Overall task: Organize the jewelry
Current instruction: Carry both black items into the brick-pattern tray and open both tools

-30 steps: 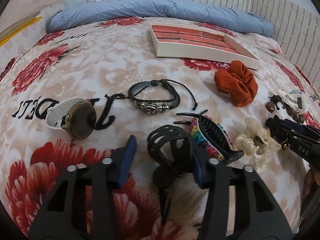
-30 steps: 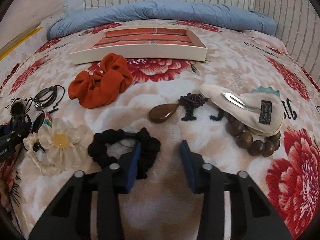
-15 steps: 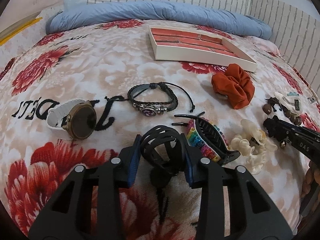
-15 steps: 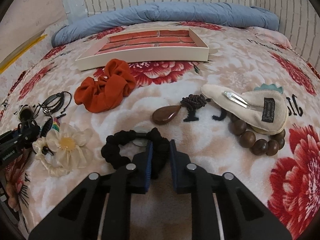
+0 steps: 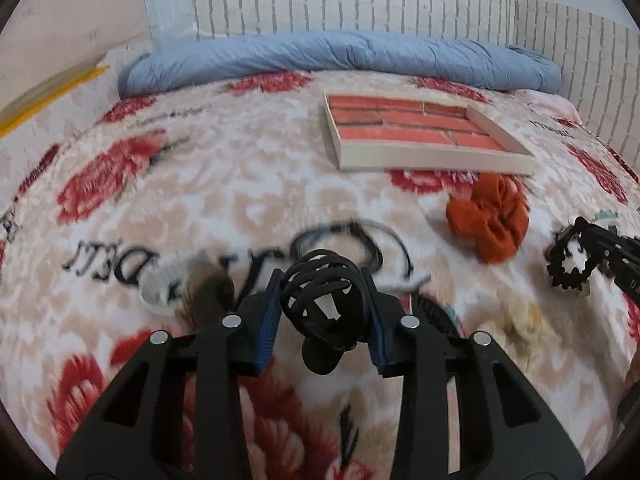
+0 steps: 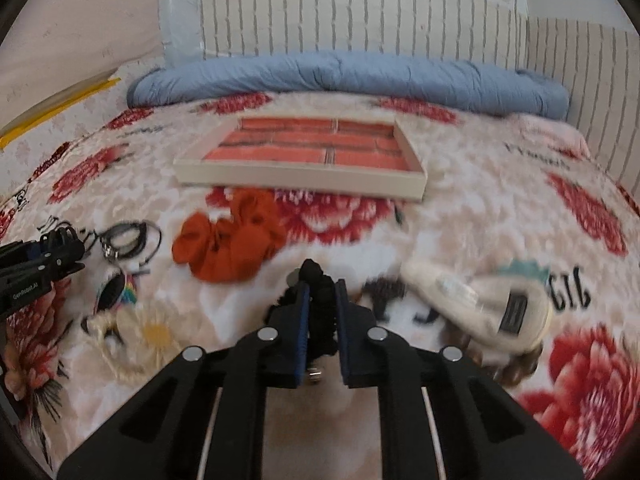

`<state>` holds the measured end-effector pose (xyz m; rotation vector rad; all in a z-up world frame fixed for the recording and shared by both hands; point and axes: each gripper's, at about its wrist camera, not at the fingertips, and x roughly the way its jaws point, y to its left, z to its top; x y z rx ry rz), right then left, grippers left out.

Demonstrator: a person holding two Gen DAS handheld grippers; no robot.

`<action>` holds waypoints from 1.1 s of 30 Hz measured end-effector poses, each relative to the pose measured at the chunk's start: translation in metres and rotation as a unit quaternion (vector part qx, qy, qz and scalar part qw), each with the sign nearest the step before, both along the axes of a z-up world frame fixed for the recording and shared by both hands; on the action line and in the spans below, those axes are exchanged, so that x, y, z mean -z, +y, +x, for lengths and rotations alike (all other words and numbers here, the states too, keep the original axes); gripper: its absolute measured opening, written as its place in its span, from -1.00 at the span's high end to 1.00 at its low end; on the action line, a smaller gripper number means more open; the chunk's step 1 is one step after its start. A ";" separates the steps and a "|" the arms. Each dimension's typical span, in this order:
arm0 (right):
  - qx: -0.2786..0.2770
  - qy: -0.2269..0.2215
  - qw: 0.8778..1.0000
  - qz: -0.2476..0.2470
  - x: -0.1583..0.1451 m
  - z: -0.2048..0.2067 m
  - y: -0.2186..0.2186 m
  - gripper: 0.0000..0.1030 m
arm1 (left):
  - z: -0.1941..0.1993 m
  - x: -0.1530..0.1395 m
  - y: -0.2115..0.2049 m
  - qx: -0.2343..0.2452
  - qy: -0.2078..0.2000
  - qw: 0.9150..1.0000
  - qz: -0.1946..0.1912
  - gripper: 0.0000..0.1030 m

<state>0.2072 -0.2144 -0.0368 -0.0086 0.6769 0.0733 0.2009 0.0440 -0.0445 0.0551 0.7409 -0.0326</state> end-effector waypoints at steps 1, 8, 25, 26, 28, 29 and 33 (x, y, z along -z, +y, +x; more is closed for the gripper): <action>-0.001 -0.006 1.000 0.000 -0.005 0.005 -0.002 0.75 | 0.005 -0.006 -0.002 -0.001 -0.006 1.000 0.004 0.30; 0.000 -0.045 0.999 0.003 -0.041 0.051 -0.016 0.75 | 0.053 -0.040 -0.017 -0.001 -0.037 0.999 0.020 0.31; 0.003 -0.017 1.000 0.004 -0.050 0.262 -0.038 0.76 | 0.279 -0.055 -0.099 -0.004 -0.014 0.999 0.047 0.30; 0.003 -0.012 1.000 0.004 -0.046 0.270 -0.037 0.76 | 0.289 -0.051 -0.102 -0.004 -0.006 0.999 0.048 0.30; 0.003 0.006 1.000 0.006 -0.036 0.293 -0.039 0.76 | 0.313 -0.038 -0.109 0.001 0.015 0.999 0.043 0.30; 0.005 0.015 1.000 0.001 -0.032 0.302 -0.040 0.76 | 0.319 -0.034 -0.111 0.002 0.020 0.999 0.042 0.30; 0.016 0.051 0.999 -0.003 -0.016 0.334 -0.045 0.76 | 0.355 -0.012 -0.121 0.005 0.051 0.998 0.041 0.30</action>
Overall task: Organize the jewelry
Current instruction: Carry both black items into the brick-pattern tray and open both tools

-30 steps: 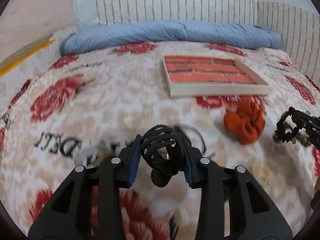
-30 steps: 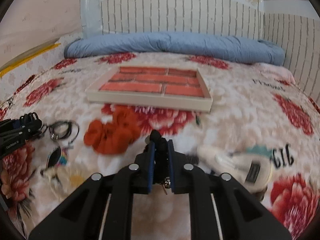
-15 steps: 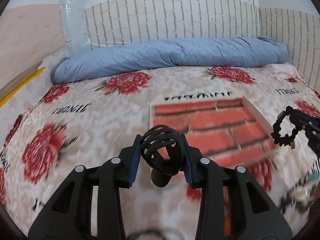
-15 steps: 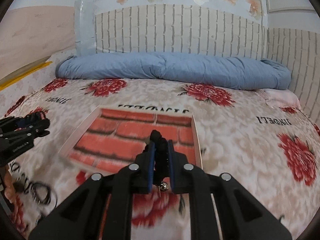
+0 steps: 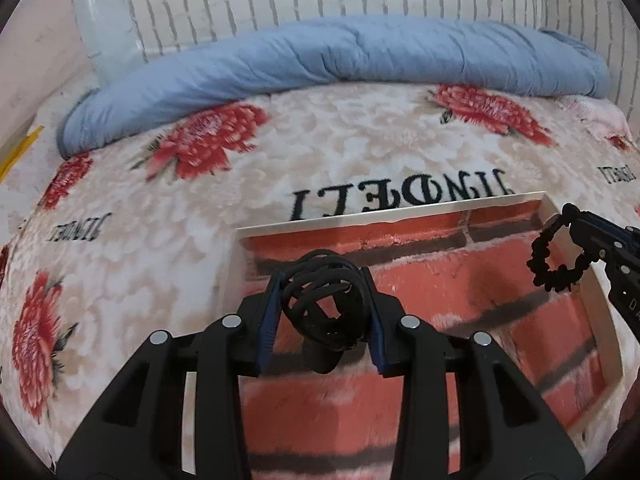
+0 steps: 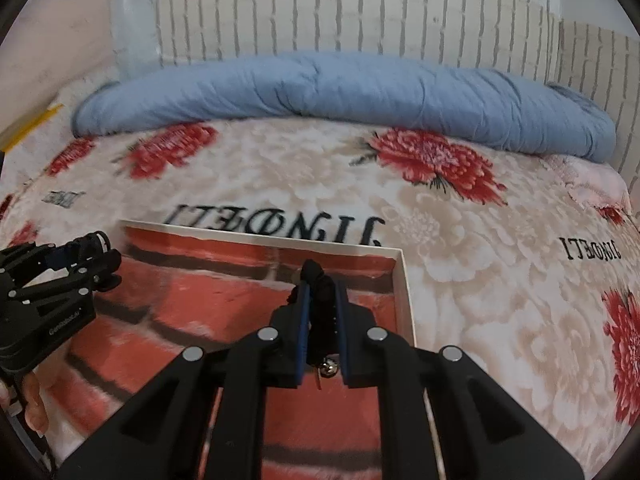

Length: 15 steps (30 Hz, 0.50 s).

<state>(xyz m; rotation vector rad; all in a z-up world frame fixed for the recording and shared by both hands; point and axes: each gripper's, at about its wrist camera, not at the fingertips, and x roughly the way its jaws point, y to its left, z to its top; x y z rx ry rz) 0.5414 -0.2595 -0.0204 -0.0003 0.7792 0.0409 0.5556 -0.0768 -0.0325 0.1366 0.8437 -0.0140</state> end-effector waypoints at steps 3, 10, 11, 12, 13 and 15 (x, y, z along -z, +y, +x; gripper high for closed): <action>0.006 0.028 1.000 -0.007 0.008 0.021 -0.001 0.76 | 0.020 0.014 -0.005 0.004 0.027 1.000 -0.010 0.30; 0.017 0.093 0.995 -0.025 0.032 0.051 -0.006 0.76 | 0.055 0.036 -0.017 0.019 0.091 0.995 -0.021 0.30; 0.017 0.098 0.995 -0.025 0.034 0.053 -0.006 0.76 | 0.057 0.038 -0.020 0.019 0.089 0.996 -0.006 0.30; 0.018 0.105 0.994 -0.022 0.037 0.055 -0.007 0.76 | 0.059 0.041 -0.021 0.019 0.090 0.996 0.002 0.30; 0.019 0.110 0.994 -0.017 0.039 0.056 -0.009 0.76 | 0.061 0.043 -0.021 0.019 0.092 0.996 0.003 0.30; 0.021 0.115 0.993 -0.014 0.044 0.059 -0.011 0.75 | 0.063 0.045 -0.019 0.015 0.091 0.996 -0.003 0.30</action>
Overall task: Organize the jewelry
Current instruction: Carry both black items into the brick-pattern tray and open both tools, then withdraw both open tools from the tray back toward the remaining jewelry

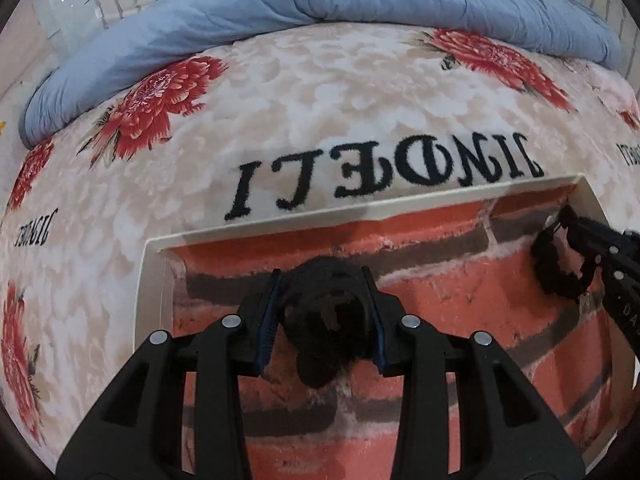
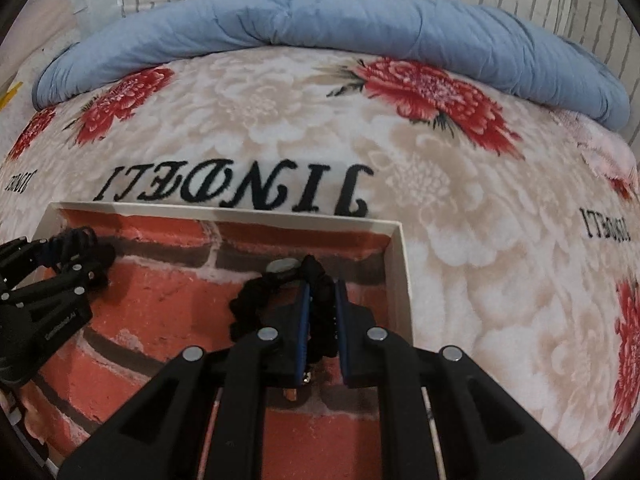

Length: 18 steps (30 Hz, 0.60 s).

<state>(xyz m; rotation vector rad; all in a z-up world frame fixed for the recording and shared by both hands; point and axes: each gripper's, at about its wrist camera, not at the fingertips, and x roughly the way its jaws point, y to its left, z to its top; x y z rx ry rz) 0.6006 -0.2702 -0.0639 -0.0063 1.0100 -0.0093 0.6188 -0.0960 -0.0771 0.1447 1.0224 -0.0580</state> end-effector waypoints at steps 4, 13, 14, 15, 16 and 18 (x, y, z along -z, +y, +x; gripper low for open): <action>0.000 0.009 1.000 0.020 0.006 0.001 -0.004 0.69 | 0.001 0.000 0.001 -0.007 -0.002 1.000 0.006 0.10; 0.006 -0.037 0.997 0.060 -0.040 -0.034 -0.019 -0.09 | -0.028 -0.054 0.021 -0.010 -0.035 0.999 -0.035 -0.70; 0.007 -0.051 0.997 0.055 -0.051 -0.044 -0.021 -0.26 | -0.032 -0.061 0.024 -0.011 -0.041 0.998 -0.039 -0.79; 0.009 -0.061 0.997 0.054 -0.059 -0.051 -0.023 -0.46 | -0.042 -0.075 0.031 -0.016 -0.055 0.997 -0.043 -0.83; 0.013 -0.075 0.996 0.053 -0.068 -0.061 -0.025 -0.55 | -0.050 -0.085 0.036 -0.021 -0.067 0.997 -0.045 -0.89; 0.021 -0.095 0.994 0.055 -0.081 -0.079 -0.029 -0.77 | -0.070 -0.108 0.049 -0.030 -0.096 0.994 -0.047 -0.90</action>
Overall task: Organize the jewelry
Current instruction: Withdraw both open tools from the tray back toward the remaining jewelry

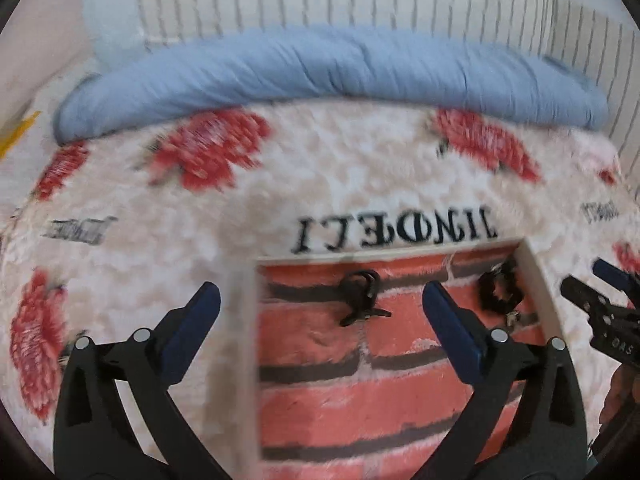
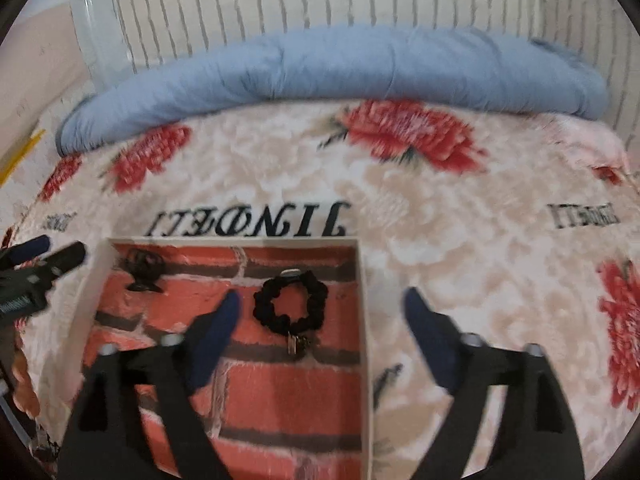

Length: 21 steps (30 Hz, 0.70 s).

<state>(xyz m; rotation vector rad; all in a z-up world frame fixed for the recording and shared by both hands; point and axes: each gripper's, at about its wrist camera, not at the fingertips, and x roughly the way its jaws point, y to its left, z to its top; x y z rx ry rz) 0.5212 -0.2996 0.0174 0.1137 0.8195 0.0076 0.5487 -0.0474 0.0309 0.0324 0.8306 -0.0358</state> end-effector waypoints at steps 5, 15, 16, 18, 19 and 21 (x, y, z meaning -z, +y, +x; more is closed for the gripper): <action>0.036 -0.020 0.999 -0.027 -0.021 -0.044 -0.007 -0.87 | -0.050 -0.037 0.032 -0.029 -0.050 0.998 -0.014 -0.90; 0.067 -0.045 0.996 -0.045 -0.034 -0.125 -0.016 -0.87 | -0.140 -0.047 0.056 -0.029 -0.046 0.997 0.046 -0.90; 0.065 -0.051 0.995 -0.054 -0.037 -0.133 -0.014 -0.87 | -0.153 -0.048 0.058 -0.032 -0.050 0.997 0.042 -0.90; 0.065 -0.060 0.993 -0.073 -0.043 -0.152 -0.011 -0.87 | -0.174 -0.052 0.061 -0.034 -0.062 0.997 0.035 -0.90; 0.064 -0.063 0.993 -0.077 -0.046 -0.161 -0.011 -0.87 | -0.185 -0.053 0.062 -0.036 -0.067 0.996 0.036 -0.90; 0.058 -0.067 0.993 -0.079 -0.050 -0.177 -0.010 -0.87 | -0.199 -0.055 0.061 -0.035 -0.071 0.996 0.037 -0.90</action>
